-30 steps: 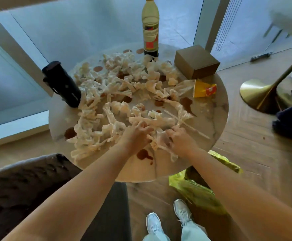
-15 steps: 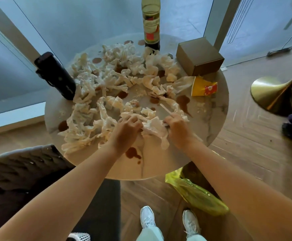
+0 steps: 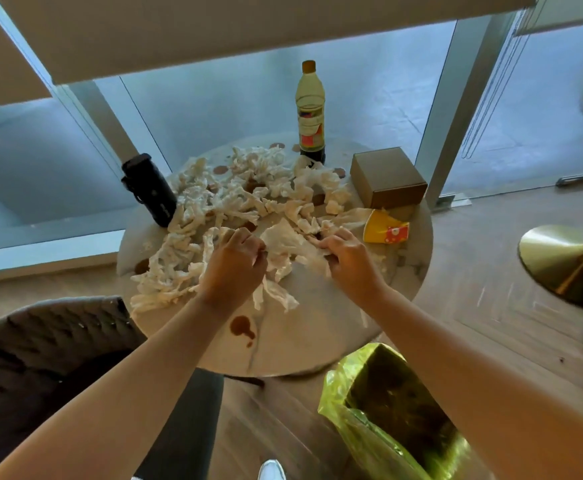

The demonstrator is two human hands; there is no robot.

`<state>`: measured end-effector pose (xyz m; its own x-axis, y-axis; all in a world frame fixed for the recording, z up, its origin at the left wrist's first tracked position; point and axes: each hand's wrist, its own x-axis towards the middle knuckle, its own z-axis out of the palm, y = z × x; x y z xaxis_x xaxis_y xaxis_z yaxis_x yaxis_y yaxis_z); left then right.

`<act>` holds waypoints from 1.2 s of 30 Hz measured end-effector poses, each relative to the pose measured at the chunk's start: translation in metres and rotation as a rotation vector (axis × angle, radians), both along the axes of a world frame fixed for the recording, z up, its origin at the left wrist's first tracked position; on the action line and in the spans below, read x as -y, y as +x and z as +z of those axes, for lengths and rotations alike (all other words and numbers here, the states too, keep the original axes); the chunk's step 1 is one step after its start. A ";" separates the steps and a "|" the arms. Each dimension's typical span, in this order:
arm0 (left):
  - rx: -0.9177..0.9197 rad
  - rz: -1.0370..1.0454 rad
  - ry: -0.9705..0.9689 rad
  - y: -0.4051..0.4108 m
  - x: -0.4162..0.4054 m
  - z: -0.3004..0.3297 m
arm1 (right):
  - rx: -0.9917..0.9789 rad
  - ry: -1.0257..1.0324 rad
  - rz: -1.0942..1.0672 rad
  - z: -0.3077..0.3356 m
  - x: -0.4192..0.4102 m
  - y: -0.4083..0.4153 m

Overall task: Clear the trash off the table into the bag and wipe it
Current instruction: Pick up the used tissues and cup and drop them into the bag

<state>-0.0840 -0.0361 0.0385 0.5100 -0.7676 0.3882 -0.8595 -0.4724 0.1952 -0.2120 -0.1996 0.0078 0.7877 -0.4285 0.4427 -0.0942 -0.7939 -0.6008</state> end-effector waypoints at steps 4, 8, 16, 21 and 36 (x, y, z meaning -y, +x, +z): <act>-0.037 0.111 -0.079 -0.015 0.007 0.005 | -0.026 0.030 0.069 0.000 0.016 -0.003; -0.077 0.176 -0.086 -0.019 0.012 0.006 | -0.025 0.015 0.112 -0.002 0.023 0.003; -0.095 0.287 -0.137 -0.013 0.012 0.017 | 0.156 0.039 0.135 0.018 0.032 0.020; -0.100 0.312 -0.198 -0.017 0.011 0.028 | 0.229 0.054 0.069 0.031 0.038 0.024; -0.214 -0.087 -0.105 -0.127 0.040 -0.016 | 0.211 0.055 -0.152 -0.022 0.038 -0.140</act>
<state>-0.2110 -0.0760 0.0225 0.5228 -0.7735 0.3582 -0.8299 -0.3659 0.4211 -0.3520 -0.2379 -0.0140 0.6055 -0.5627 0.5628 -0.0780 -0.7457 -0.6617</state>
